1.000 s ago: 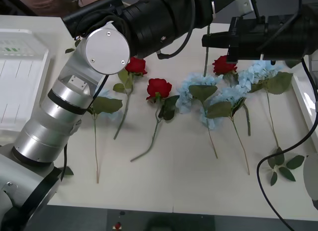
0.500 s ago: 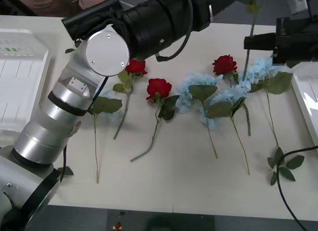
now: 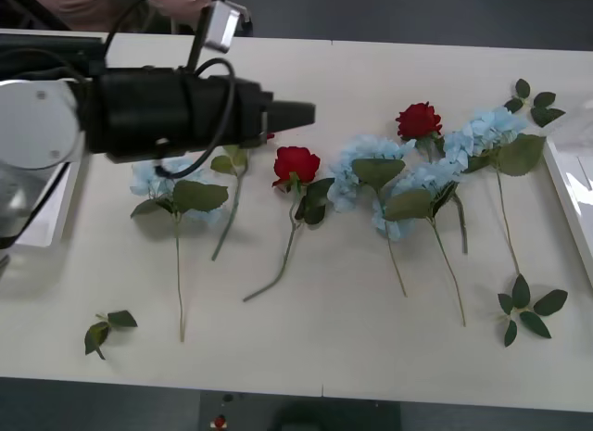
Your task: Put the red flowers into the right box and the blue flowers into the left box
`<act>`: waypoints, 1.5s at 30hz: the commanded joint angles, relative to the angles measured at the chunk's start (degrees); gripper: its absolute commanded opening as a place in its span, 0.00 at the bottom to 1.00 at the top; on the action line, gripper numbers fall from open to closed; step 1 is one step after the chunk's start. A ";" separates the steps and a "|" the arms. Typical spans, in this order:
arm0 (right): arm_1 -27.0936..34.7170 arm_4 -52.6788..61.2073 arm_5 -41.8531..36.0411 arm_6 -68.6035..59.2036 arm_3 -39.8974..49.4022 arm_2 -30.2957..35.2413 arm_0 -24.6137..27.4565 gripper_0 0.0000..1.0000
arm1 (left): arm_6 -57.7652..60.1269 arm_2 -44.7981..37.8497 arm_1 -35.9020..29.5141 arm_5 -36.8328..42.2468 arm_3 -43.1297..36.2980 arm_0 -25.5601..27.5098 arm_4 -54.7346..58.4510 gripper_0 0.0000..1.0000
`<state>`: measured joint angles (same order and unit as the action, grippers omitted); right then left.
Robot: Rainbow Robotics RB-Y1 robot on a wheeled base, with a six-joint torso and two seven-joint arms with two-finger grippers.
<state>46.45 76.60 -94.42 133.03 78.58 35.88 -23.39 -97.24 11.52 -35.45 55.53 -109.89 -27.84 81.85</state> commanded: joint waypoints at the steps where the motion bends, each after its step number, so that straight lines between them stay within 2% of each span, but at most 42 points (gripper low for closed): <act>1: 5.58 -6.90 3.80 -5.68 1.23 1.38 3.79 0.00 | 2.93 -7.56 -4.54 9.33 -5.51 6.05 2.79 1.00; 7: 8.30 -17.18 10.48 -11.39 1.14 1.21 8.27 0.00 | 3.28 -13.45 -6.56 17.68 -7.88 14.22 0.68 1.00; 13: 8.92 -25.45 14.00 -14.73 -1.59 -0.55 8.54 0.00 | 3.46 -16.00 -6.65 19.35 -8.76 21.78 -6.17 1.00; 16: 8.83 -27.73 19.89 -15.08 -5.63 -3.71 8.54 0.00 | 4.42 -16.09 -6.83 19.35 -8.67 23.54 -10.74 1.00; 23: 8.30 -27.03 30.26 -15.08 -13.89 -9.51 8.54 0.00 | 11.98 -13.72 -6.83 19.35 -6.74 23.54 -19.09 1.00; 30: 7.25 -27.38 34.92 -14.82 -18.29 -12.94 8.54 0.02 | 14.18 -7.83 -6.83 19.35 0.64 18.35 -24.89 1.00; 31: 7.25 -27.38 35.80 -14.73 -18.46 -13.47 8.54 0.08 | 14.18 -7.21 -6.83 19.27 2.05 17.56 -25.07 1.00; 33: 7.34 -27.38 37.20 -14.73 -18.46 -14.70 8.54 0.59 | 14.35 -5.45 -6.65 18.83 5.74 15.01 -25.42 1.00; 34: 7.25 -27.38 37.47 -14.82 -18.46 -14.79 8.54 0.74 | 14.44 -5.02 -6.65 18.74 6.45 14.57 -25.60 1.00; 35: 7.25 -27.29 37.47 -15.00 -18.29 -14.88 8.45 0.93 | 14.35 -4.40 -6.65 18.39 8.12 13.52 -25.77 1.00; 36: 7.25 -27.20 37.47 -14.91 -18.02 -14.79 8.45 1.00 | 14.35 -3.87 -6.56 17.95 9.52 12.64 -26.04 1.00; 40: 7.34 -25.62 33.60 -15.08 -14.95 -14.17 8.27 1.00 | 13.92 -2.03 -6.47 15.93 13.48 9.83 -26.39 1.00; 45: 7.25 -23.78 22.08 -15.52 -8.71 -11.45 4.93 1.00 | 14.27 2.28 -5.42 12.23 19.19 4.82 -27.00 1.00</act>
<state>53.08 52.17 -70.18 119.51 66.24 22.69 -14.56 -85.28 12.41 -41.50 69.47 -92.49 -19.84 55.52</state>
